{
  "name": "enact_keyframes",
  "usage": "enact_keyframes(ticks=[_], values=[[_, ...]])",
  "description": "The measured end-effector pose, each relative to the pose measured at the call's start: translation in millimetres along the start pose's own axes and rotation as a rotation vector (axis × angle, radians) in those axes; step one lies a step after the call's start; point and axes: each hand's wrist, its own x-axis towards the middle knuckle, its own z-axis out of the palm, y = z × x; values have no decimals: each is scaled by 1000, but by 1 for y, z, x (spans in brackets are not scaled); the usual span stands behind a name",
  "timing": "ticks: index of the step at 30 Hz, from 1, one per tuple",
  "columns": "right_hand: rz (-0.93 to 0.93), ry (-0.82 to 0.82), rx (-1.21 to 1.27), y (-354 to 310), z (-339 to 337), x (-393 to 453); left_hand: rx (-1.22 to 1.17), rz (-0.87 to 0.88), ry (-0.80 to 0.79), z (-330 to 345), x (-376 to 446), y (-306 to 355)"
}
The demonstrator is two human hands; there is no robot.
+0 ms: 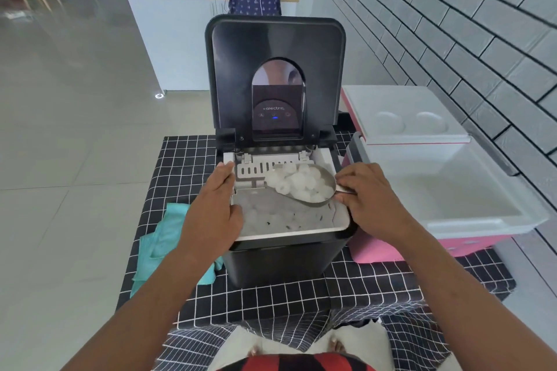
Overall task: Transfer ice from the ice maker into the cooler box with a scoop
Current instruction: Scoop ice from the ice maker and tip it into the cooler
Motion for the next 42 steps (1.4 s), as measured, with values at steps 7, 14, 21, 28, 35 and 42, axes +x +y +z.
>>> enact_keyframes(ticks=[7, 14, 21, 28, 35, 42], values=[[36, 43, 3, 46, -47, -10, 60, 36, -32, 12, 21, 53], [225, 33, -21, 128, -89, -43, -78, 183, -117, 59, 51, 142], [395, -43, -195, 221, -104, -69, -72, 147, -250, 133, 82, 217], [520, -293, -435, 266, -91, -57, 168, -15, -262, 202, 80, 241], [585, -312, -423, 281, -76, -54, 19, -100, -137, 210, 75, 242], [551, -231, -468, 277, -72, -57, 42, -64, -123, 212, 74, 240]])
